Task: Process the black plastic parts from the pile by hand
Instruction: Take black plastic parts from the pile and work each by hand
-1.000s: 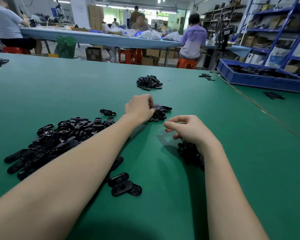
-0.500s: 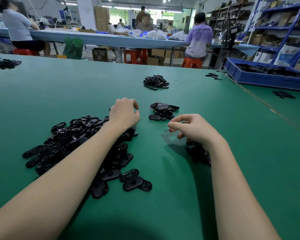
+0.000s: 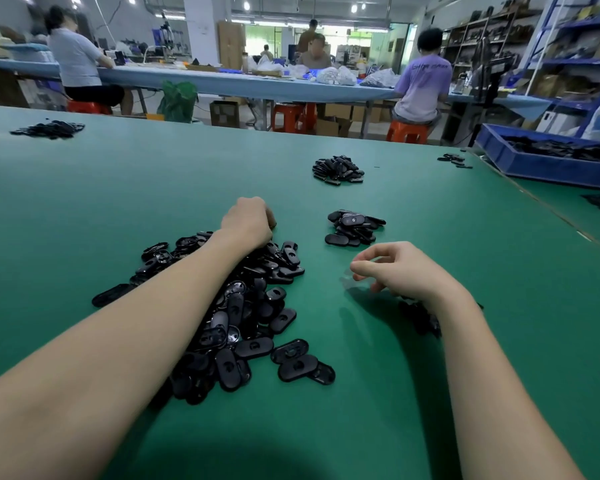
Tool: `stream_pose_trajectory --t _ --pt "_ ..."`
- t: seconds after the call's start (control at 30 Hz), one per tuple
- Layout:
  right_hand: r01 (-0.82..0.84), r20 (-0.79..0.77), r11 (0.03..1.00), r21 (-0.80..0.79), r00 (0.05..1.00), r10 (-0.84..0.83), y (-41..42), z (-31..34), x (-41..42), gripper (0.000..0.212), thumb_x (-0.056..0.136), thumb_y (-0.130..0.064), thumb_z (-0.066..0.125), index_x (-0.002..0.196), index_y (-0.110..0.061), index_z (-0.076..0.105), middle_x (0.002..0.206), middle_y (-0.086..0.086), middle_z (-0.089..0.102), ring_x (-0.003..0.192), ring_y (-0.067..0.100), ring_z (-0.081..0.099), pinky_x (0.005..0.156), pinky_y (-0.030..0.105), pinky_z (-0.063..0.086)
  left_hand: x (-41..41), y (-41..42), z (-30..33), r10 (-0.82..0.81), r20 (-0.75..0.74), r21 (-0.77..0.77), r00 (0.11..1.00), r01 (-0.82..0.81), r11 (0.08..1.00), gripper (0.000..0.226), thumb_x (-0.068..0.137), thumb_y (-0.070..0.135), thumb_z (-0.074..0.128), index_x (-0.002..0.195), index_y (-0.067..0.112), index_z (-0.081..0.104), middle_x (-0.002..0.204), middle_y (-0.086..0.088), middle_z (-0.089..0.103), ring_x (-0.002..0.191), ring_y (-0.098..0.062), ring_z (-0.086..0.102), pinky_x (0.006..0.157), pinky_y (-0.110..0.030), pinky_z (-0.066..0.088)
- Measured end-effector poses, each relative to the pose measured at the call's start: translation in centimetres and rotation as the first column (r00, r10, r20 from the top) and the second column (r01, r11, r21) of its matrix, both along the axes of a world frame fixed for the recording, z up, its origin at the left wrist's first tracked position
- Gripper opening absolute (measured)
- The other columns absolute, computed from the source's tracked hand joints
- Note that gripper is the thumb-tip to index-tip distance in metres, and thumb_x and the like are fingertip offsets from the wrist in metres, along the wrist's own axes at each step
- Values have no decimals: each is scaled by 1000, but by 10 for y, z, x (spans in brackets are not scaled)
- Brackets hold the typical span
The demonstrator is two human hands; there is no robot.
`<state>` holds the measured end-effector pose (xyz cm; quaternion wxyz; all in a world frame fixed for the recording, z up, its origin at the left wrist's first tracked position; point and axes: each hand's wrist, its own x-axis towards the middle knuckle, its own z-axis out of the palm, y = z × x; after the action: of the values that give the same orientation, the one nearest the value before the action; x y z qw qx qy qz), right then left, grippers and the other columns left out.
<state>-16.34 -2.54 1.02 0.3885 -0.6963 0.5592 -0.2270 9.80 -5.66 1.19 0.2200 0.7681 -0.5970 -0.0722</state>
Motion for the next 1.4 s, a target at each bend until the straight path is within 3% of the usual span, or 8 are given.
stream_pose_trajectory --t 0.23,0.4,0.53,0.6,0.73,0.97,1.13,1.4 --pt "2 -13 1000 2 1000 -2 0 0 1 10 92 -34 71 94 -24 72 85 -14 78 59 5 66 58 24 43 0 4 10 41 80 -170 996 -27 985 30 90 6 59 108 24 75 112 -1 73 106 -26 66 80 -30 47" --pt "61 6 997 -51 998 -61 -2 4 -12 10 92 -35 70 94 -25 74 83 -14 78 59 3 66 63 26 43 -37 21 33 -179 -209 -429 962 75 900 21 92 14 61 107 27 68 92 8 68 77 -14 65 75 -29 53" --pt "158 46 982 -106 987 -154 -2 9 -29 7 92 -32 70 90 -26 73 80 -13 78 59 5 66 65 26 47 -81 40 30 -343 -460 -427 819 135 894 24 92 16 63 98 37 71 90 14 69 69 -4 63 64 -18 52" --pt "194 -50 966 -173 978 -205 -3 11 -37 7 90 -31 69 86 -28 74 76 -14 76 70 6 66 66 25 48 -96 44 19 -358 -613 -358 704 156 921 22 94 12 64 98 29 75 94 4 73 72 -9 65 70 -22 57" --pt "255 -219 941 -224 927 -303 -4 11 -50 8 86 -34 68 81 -34 75 84 -19 72 93 14 65 88 36 55 -108 48 2 -289 -838 -243 462 158 957 21 93 -2 60 103 11 74 87 -3 67 62 -9 63 71 -18 59" --pt "299 -305 932 -206 885 -352 -2 2 -48 13 85 -26 67 89 -35 76 96 -17 75 99 15 65 81 30 52 -94 53 -11 -229 -868 -194 442 122 973 28 89 -8 63 101 15 73 97 -5 67 76 -12 70 84 -23 59" --pt "342 -364 916 -210 842 -399 -1 -3 -43 9 87 -32 70 91 -36 77 106 -7 74 105 21 65 81 29 50 -88 57 -13 -266 -860 -237 435 121 964 26 89 -8 63 103 12 74 104 -12 70 72 -10 72 73 -19 58" --pt "372 -267 904 -212 867 -420 0 -2 -41 2 82 -29 74 81 -30 74 92 -14 74 96 16 65 75 28 48 -85 60 -9 -270 -869 -241 415 123 963 25 88 -9 64 100 12 69 102 -14 74 72 -8 71 67 -17 57"
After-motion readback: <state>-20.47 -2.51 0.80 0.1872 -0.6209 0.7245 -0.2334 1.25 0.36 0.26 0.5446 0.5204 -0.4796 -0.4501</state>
